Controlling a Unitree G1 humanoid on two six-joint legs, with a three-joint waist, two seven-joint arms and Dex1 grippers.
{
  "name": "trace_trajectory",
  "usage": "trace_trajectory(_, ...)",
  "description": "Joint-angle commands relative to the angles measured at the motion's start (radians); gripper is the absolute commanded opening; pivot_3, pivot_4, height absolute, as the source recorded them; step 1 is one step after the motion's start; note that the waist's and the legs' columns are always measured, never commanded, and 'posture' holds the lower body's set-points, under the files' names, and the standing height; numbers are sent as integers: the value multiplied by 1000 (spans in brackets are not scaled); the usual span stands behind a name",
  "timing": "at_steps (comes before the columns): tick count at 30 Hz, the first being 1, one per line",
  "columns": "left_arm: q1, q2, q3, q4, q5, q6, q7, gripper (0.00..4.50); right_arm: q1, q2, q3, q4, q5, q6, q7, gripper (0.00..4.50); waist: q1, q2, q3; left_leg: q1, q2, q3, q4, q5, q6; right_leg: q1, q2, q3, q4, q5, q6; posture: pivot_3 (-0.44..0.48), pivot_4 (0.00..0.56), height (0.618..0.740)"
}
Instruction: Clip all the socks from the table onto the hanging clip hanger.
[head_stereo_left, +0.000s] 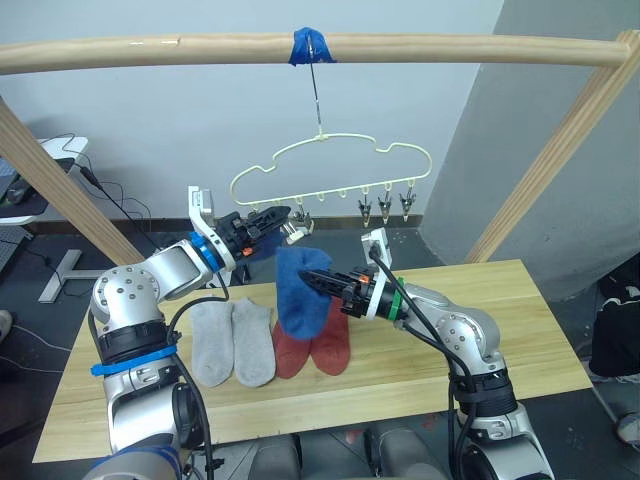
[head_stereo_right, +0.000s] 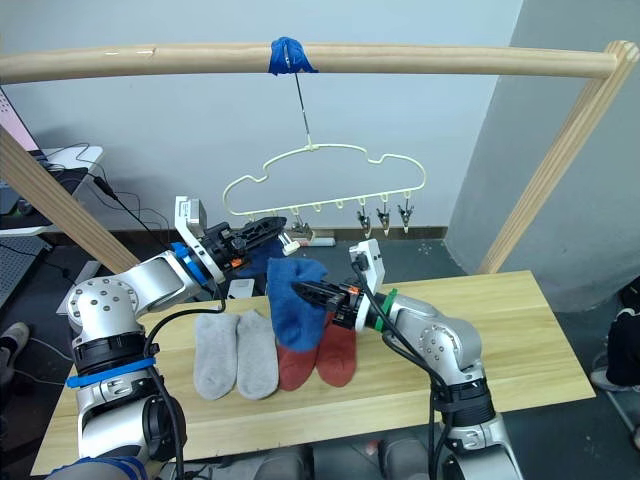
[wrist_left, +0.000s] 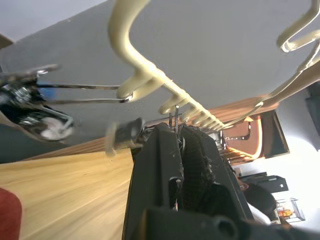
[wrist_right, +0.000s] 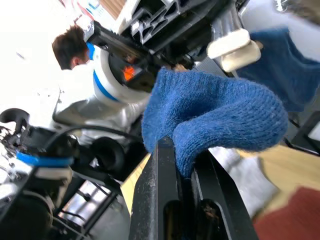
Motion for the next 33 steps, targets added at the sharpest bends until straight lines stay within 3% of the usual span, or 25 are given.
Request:
trace_trajectory(1,-2,10,9,-49,-23,-14,8,27,-41,20,-50,-2,33,-20,-33,32,1,0,0,-3,0,0,0,0,0,-3,0,0,0,1,-3,-7,157,740)
trace_trajectory(16,-3,13,21,-45,-69,-10,34,27,-35,8,0,13,7,-47,-25,32,3,0,1,-4,0,-1,-1,2,-4,-3,-1,-2,-2,1,-3,1,160,740)
trace_trajectory(33,32,22,-19,-91,-68,-10,13,27,-87,25,-31,55,-2,-118,-51,32,3,-1,8,-6,0,-3,-1,2,-4,-3,-1,-3,-4,2,-3,0,163,740)
